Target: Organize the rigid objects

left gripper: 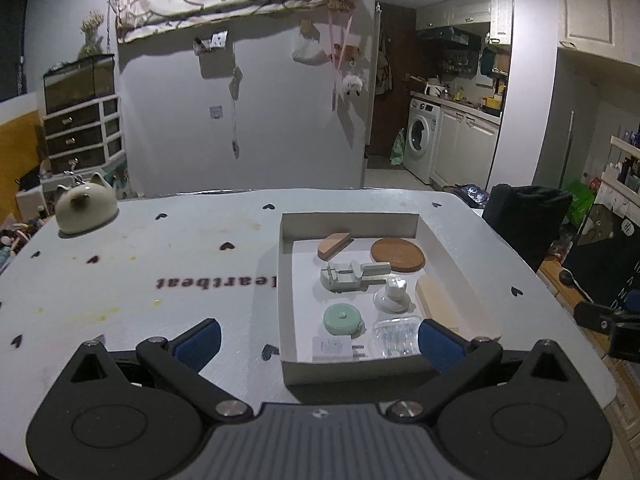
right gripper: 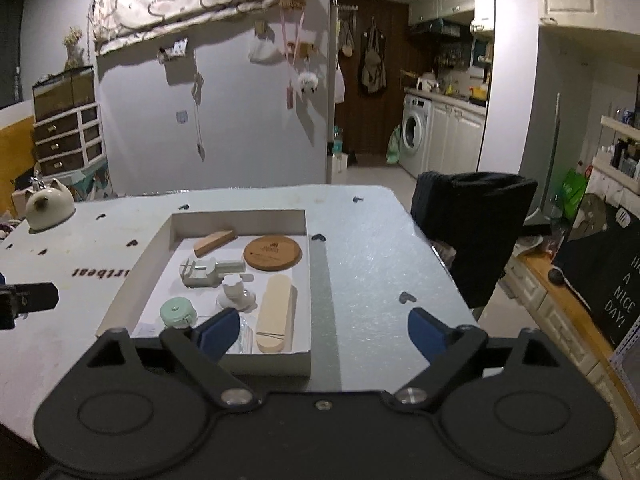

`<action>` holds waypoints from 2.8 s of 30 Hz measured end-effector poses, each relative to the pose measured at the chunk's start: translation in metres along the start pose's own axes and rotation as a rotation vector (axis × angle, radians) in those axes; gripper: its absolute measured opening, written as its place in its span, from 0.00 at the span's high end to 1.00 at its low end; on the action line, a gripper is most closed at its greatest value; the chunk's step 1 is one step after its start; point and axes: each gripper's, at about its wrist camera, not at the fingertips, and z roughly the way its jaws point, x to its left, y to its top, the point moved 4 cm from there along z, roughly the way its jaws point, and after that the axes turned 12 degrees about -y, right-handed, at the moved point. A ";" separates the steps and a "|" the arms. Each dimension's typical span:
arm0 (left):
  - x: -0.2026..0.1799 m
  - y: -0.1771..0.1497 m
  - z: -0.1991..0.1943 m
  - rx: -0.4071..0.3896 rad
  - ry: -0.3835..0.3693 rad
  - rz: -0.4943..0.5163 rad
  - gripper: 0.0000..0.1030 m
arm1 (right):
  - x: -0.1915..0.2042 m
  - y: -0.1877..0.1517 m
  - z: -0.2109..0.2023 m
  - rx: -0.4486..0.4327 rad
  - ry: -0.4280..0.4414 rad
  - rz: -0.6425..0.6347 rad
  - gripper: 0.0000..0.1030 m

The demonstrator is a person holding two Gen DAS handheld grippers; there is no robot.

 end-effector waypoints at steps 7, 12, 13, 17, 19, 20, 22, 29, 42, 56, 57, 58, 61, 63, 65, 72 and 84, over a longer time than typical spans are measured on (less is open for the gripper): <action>-0.010 -0.017 -0.024 -0.020 0.010 -0.003 0.00 | -0.007 -0.011 -0.032 -0.068 0.004 -0.017 0.00; -0.014 -0.024 -0.038 -0.033 0.016 -0.004 0.00 | -0.010 -0.014 -0.047 -0.106 0.000 -0.019 0.00; -0.013 -0.025 -0.040 -0.037 0.016 -0.008 0.00 | -0.010 -0.014 -0.050 -0.114 0.003 -0.023 0.00; -0.012 -0.026 -0.046 -0.055 0.022 -0.015 0.00 | -0.008 -0.015 -0.058 -0.131 0.018 -0.024 0.00; -0.011 -0.026 -0.048 -0.060 0.022 -0.017 0.00 | -0.007 -0.015 -0.060 -0.135 0.021 -0.028 0.00; -0.012 -0.026 -0.049 -0.061 0.022 -0.016 0.00 | -0.007 -0.015 -0.061 -0.137 0.022 -0.029 0.00; -0.012 -0.027 -0.050 -0.061 0.021 -0.016 0.00 | -0.006 -0.015 -0.062 -0.140 0.022 -0.032 0.00; -0.013 -0.028 -0.052 -0.057 0.017 -0.014 0.00 | -0.005 -0.016 -0.063 -0.136 0.023 -0.030 0.00; -0.012 -0.028 -0.052 -0.053 0.018 -0.016 0.00 | -0.002 -0.020 -0.063 -0.133 0.024 -0.030 0.00; -0.011 -0.029 -0.052 -0.053 0.018 -0.016 0.00 | -0.001 -0.020 -0.063 -0.132 0.024 -0.030 0.00; -0.011 -0.028 -0.052 -0.053 0.018 -0.017 0.00 | -0.001 -0.020 -0.064 -0.133 0.023 -0.030 0.00; -0.011 -0.029 -0.052 -0.053 0.017 -0.017 0.00 | -0.002 -0.020 -0.063 -0.133 0.024 -0.030 0.00; -0.011 -0.029 -0.052 -0.053 0.017 -0.018 0.00 | -0.001 -0.020 -0.063 -0.134 0.024 -0.030 0.00; -0.011 -0.029 -0.052 -0.053 0.018 -0.017 0.00 | -0.001 -0.020 -0.063 -0.134 0.023 -0.030 0.00; -0.011 -0.029 -0.052 -0.053 0.018 -0.017 0.00 | -0.001 -0.020 -0.064 -0.135 0.024 -0.030 0.00; -0.011 -0.029 -0.052 -0.053 0.018 -0.017 0.00 | -0.001 -0.020 -0.063 -0.134 0.024 -0.030 0.00; -0.008 -0.029 -0.052 -0.052 0.017 -0.018 0.00 | -0.001 -0.021 -0.063 -0.134 0.024 -0.030 0.00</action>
